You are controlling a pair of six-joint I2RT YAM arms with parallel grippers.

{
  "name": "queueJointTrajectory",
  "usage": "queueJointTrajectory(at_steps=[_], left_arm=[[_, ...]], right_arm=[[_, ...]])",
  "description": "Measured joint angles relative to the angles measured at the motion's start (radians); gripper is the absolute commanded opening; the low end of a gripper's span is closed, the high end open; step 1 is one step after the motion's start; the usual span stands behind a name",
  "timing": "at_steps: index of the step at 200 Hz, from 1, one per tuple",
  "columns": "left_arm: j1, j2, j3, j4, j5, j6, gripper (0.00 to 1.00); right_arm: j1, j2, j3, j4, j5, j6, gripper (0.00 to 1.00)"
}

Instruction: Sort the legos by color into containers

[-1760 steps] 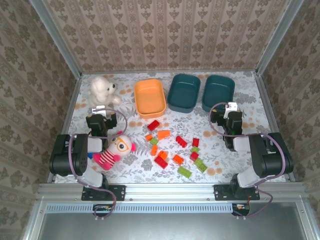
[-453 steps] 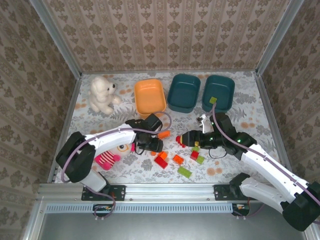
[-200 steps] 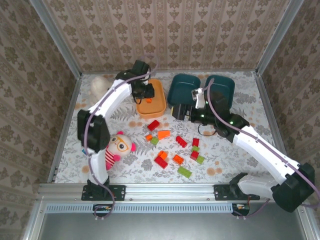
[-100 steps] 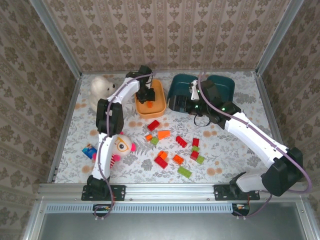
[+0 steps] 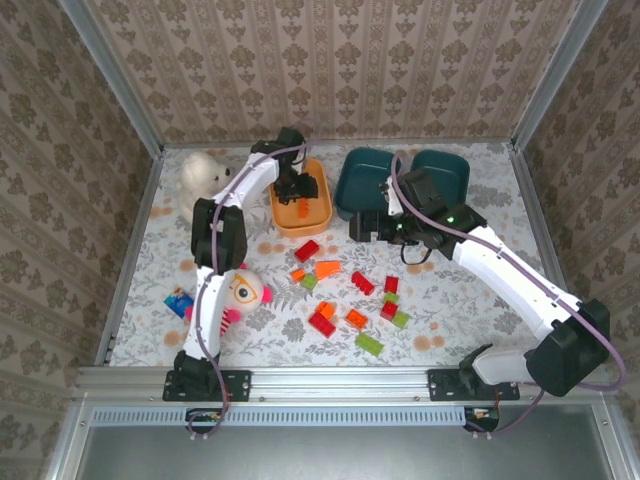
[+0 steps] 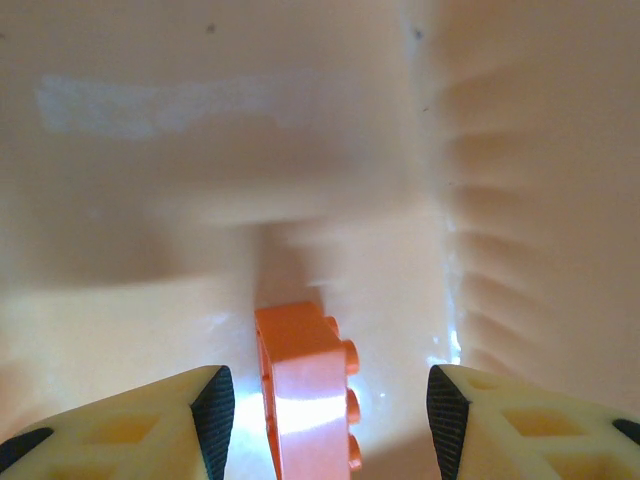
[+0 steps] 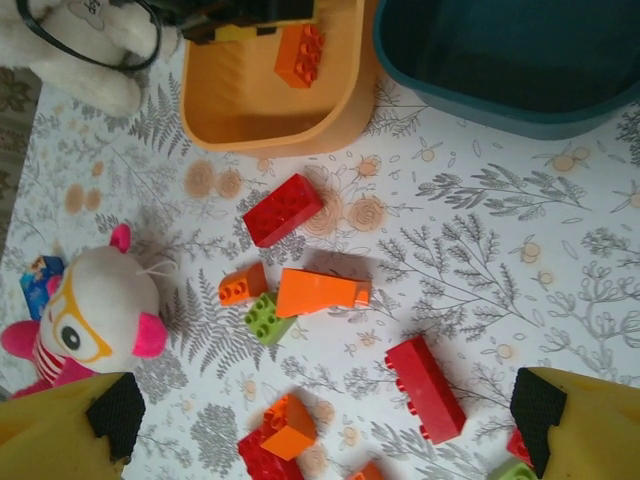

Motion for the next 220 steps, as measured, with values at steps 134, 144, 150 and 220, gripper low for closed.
queueJointTrajectory(at_steps=[134, 144, 150, 220], left_arm=[[-0.179, -1.144, -1.140, 0.487, 0.015, -0.235, 0.76], [-0.209, -1.187, -1.212, 0.490, 0.010, -0.257, 0.76], [-0.227, -1.213, -1.249, 0.490, 0.005, -0.274, 0.76], [-0.330, -1.316, -1.329, 0.513, -0.064, -0.330, 0.76]], right_arm=[[0.121, 0.212, 0.032, -0.238, 0.074, -0.235, 0.72], [0.123, 0.234, 0.031, -0.254, 0.107, -0.224, 0.72], [0.120, 0.244, 0.030, -0.261, 0.125, -0.209, 0.72], [-0.050, 0.267, -0.096, -0.232, 0.104, 0.062, 0.73]])
